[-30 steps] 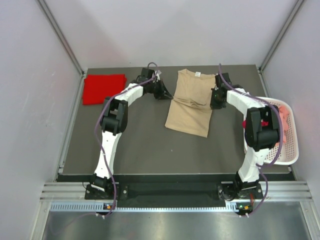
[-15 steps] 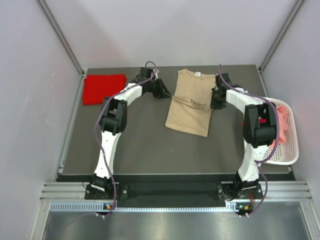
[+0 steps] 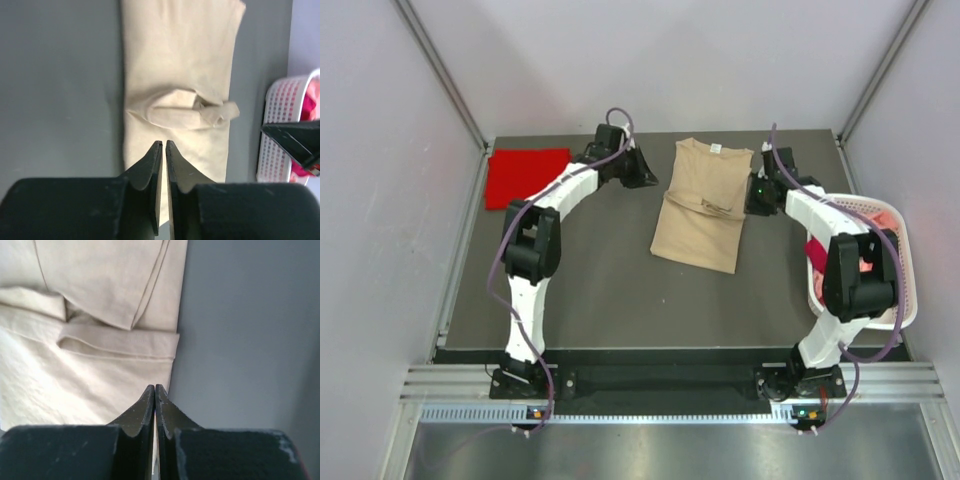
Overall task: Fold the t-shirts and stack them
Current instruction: Fold the tshirt
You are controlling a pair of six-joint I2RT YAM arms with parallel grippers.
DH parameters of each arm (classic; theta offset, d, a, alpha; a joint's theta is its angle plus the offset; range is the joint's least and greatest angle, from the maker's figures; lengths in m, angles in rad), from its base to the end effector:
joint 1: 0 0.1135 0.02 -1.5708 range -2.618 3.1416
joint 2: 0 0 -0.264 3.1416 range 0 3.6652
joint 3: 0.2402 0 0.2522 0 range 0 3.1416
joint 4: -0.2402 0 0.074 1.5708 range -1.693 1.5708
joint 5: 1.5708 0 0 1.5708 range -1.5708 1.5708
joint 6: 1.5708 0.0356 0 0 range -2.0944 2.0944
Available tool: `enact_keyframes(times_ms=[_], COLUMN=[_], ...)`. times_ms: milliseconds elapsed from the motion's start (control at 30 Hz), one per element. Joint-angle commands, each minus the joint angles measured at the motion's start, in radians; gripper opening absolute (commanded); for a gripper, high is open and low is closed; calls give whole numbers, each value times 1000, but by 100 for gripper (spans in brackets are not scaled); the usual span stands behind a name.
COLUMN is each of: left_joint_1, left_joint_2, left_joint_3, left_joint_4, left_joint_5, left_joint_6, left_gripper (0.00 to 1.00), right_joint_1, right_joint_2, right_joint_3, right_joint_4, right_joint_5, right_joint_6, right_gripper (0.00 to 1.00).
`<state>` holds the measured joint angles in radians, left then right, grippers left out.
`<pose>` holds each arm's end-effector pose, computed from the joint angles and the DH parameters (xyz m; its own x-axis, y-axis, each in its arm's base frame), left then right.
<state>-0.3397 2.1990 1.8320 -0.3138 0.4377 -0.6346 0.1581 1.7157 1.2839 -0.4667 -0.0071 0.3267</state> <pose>0.4738 -0.1835 0.2283 -0.8409 -0.2723 -0.4676 0.1413 0.7237 -0.6755 0.3693 0.0591 0.2410 -0.7837 0.2000 -0.5881 0.0947 0.9741 0.2051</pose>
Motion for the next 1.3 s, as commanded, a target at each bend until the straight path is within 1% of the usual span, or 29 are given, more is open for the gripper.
enact_keyframes(times_ms=[0, 100, 333, 600, 800, 867, 967, 1033, 1133, 1167, 1200, 1267], left_joint_1=[-44, -64, -85, -87, -85, -78, -53, -39, -13, -1, 4, 16], left_joint_2=[-4, 11, 86, 143, 203, 228, 260, 278, 288, 283, 277, 258], left_joint_3=[-42, -51, -5, 50, 168, 208, 222, 233, 254, 253, 251, 260], left_joint_4=[16, 16, 1, -2, -8, -7, 54, 90, 78, 73, 70, 38], left_joint_5=[51, 53, 52, 35, 27, 29, 65, 68, 72, 67, 65, 67], left_joint_6=[33, 35, 15, -2, -13, -30, -91, -128, -140, -140, -137, -113], left_gripper=[11, 6, 3, 3, 4, 5, 5, 5, 5, 5, 6, 6], right_joint_1=[8, 9, 8, -2, -17, -28, -45, -52, -55, -55, -55, -54], right_joint_2=[-1, 11, 71, 177, 212, 228, 249, 248, 187, 144, 125, 88], right_joint_3=[-72, -113, -101, 18, 143, 166, 181, 189, 167, 141, 132, 134], right_joint_4=[49, 103, 152, 134, 106, 103, 123, 120, 111, 111, 102, 54], right_joint_5=[-74, -116, -113, -25, 1, -1, -8, -20, -16, -17, -21, -43], right_joint_6=[23, 25, 29, 20, 9, 9, 6, 2, 2, 5, 6, 3], right_gripper=[0, 0, 0, 0, 0, 0, 0, 0, 1, 3, 8, 10])
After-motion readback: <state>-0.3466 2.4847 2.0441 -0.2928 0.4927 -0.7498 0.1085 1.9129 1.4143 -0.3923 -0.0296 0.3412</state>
